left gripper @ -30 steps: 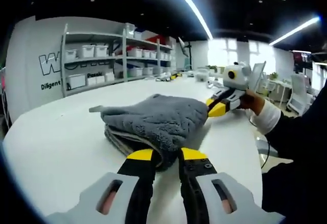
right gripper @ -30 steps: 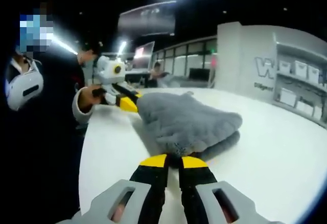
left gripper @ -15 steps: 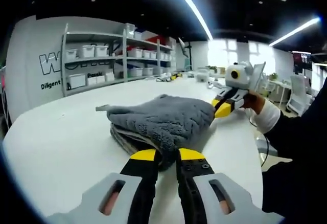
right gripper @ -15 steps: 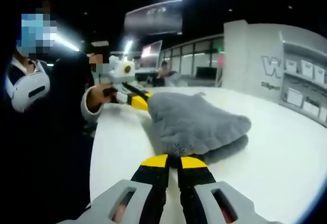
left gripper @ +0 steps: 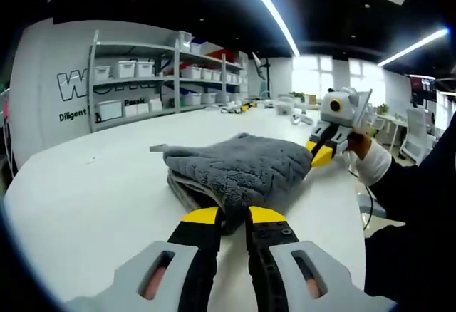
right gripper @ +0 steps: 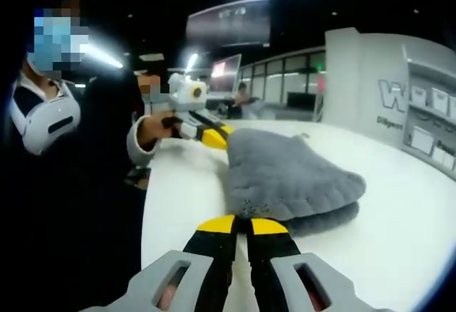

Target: Open the folded towel by lifting each exposed corner and separating the folded layers until the towel lies flat within the target outline without major curled edges

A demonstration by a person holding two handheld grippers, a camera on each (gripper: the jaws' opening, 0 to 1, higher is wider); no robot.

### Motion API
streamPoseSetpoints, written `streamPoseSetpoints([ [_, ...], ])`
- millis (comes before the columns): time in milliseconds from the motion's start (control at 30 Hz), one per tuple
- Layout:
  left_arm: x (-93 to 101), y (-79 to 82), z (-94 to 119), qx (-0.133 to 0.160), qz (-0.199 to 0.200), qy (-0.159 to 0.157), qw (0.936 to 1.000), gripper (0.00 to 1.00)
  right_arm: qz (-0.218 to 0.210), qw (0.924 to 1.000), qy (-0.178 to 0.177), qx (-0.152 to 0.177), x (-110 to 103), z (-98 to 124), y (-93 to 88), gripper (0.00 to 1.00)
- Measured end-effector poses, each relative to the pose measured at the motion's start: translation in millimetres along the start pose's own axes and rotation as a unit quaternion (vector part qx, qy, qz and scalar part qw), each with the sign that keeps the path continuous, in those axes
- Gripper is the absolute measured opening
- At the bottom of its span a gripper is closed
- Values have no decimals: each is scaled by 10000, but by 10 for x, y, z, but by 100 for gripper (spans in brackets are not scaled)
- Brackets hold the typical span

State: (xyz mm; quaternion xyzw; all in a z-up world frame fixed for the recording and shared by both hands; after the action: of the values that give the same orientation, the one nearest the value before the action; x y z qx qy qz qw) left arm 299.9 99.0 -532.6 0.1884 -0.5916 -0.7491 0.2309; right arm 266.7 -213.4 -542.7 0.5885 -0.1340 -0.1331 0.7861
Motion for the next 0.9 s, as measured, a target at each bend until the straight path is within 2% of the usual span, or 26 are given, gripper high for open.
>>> streamPoseSetpoints([
  [433, -32, -28, 26, -53, -130, 106, 9998, 11, 219, 9993, 258, -178, -172, -76, 72, 2],
  [533, -53, -24, 50, -44, -85, 105, 9999, 10, 407, 9980, 399, -258, -289, -111, 146, 2],
  [900, -108, -22, 107, -69, -23, 204, 9998, 10, 742, 9937, 699, -475, -516, -255, 247, 1],
])
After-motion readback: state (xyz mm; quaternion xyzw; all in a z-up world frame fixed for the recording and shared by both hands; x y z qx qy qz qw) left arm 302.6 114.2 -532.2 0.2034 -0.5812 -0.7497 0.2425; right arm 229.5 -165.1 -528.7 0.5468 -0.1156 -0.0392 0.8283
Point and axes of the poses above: the point that each gripper's makers call its tool centre point, and the gripper's own axes: z roughly backward along the fingers, x roughly to its right, y roughly out of its top, the point moved 10 cm from there along z, roughly backward along the fingers, and after that the axes turned 3 degrees about x, right-handed, at the moved point
